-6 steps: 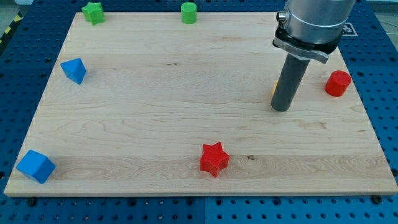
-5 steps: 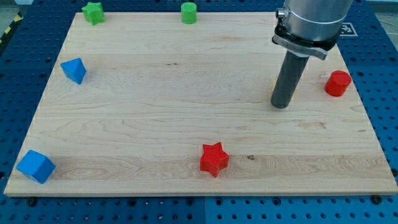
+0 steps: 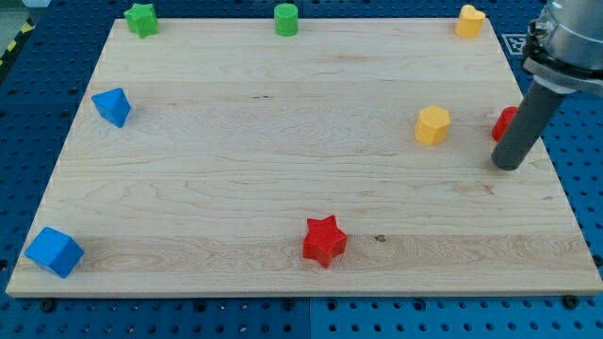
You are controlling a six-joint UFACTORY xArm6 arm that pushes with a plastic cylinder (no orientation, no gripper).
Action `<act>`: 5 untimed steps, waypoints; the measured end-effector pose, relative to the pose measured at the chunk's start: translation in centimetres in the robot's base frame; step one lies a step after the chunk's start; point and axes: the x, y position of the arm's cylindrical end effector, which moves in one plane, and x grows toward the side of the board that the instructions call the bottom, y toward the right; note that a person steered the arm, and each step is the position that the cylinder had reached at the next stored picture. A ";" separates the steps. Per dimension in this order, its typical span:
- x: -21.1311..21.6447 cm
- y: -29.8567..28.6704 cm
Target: Slightly move the red circle towards the yellow hexagon
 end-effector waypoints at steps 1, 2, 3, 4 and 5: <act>-1.1 2.2; -2.7 2.7; -4.4 2.7; -5.3 5.1; -7.8 6.2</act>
